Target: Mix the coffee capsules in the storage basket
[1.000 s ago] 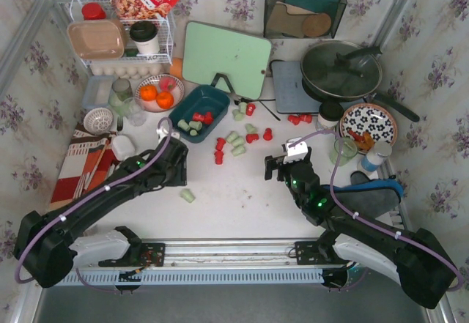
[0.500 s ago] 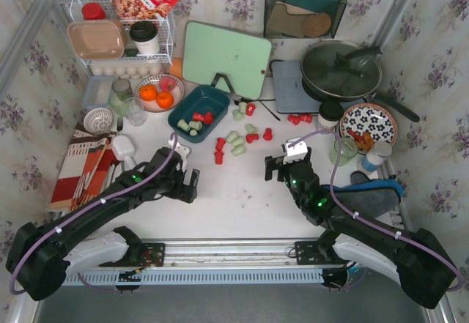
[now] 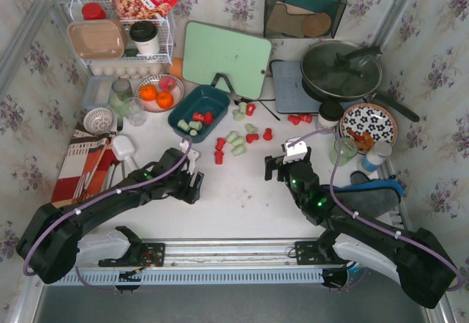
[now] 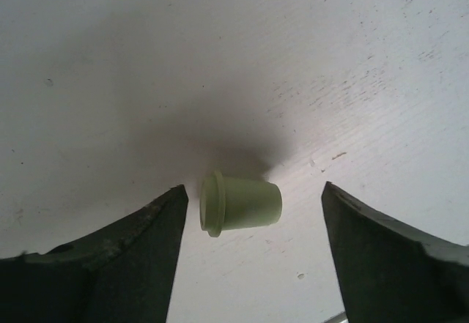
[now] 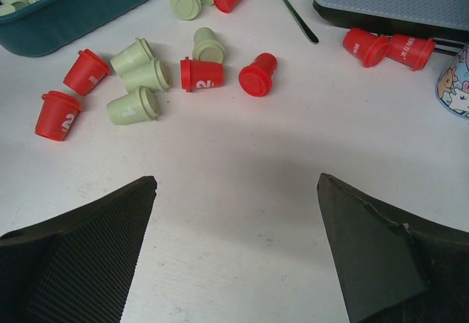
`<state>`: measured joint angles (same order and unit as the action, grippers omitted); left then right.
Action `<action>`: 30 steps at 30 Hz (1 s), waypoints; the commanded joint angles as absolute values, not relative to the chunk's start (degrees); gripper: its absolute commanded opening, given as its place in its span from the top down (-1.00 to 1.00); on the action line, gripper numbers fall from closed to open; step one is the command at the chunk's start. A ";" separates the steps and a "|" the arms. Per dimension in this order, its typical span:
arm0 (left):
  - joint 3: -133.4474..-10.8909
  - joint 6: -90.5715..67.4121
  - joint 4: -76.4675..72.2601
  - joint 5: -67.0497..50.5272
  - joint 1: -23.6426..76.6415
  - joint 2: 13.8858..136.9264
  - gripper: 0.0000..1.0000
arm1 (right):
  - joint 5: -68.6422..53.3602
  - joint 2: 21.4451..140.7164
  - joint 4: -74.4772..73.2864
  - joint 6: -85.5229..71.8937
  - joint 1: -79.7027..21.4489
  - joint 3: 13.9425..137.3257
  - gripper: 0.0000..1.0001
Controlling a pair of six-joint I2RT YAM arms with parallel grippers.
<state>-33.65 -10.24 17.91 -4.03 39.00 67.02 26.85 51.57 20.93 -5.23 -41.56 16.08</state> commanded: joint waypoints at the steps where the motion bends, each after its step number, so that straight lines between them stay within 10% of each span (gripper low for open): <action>1: -35.36 -10.99 18.39 -3.80 39.07 69.22 -0.39 | 26.87 51.61 21.80 -5.29 -41.55 16.56 -1.00; 30: -38.70 -16.27 26.22 2.03 42.40 74.71 -0.14 | 26.65 52.31 21.53 -5.27 -41.56 17.04 -1.00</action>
<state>-38.04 -15.35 24.93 0.47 42.04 74.13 26.83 52.38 20.82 -5.26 -41.56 16.51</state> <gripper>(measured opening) 0.583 0.997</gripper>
